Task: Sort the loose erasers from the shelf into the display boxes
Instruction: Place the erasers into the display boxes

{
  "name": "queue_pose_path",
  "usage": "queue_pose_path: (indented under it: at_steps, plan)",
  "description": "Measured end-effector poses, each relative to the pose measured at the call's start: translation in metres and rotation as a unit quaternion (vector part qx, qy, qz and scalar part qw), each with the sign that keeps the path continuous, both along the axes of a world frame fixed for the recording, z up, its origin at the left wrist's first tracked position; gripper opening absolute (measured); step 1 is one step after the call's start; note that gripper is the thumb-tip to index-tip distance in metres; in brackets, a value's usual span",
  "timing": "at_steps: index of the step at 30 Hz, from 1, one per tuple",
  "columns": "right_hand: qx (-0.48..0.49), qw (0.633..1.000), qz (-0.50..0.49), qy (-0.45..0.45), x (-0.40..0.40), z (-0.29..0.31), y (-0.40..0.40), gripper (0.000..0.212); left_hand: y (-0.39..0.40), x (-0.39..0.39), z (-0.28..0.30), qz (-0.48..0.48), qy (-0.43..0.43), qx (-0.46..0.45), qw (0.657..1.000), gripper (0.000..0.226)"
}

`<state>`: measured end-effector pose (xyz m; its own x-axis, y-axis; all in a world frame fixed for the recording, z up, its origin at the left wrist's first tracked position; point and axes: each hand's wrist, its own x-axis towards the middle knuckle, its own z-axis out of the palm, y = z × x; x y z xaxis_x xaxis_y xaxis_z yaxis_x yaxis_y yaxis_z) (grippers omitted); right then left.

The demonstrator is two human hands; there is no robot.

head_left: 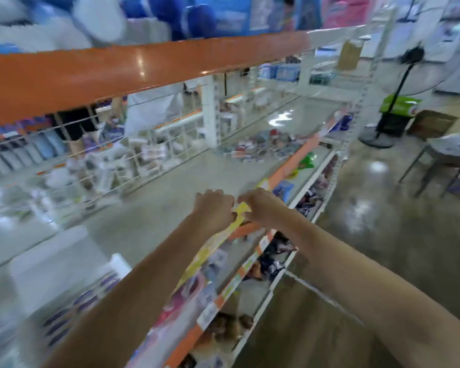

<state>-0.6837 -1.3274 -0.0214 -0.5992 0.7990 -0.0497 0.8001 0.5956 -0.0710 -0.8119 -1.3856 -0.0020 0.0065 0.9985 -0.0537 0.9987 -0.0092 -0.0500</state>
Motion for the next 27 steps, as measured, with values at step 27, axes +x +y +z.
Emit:
queue_pose_path:
  at_steps: [27]
  plan:
    - [-0.018, 0.989, -0.072, 0.128, 0.109, -0.056, 0.367, 0.032, 0.317, 0.011, -0.061, 0.197, -0.123, 0.068, 0.970, 0.039]
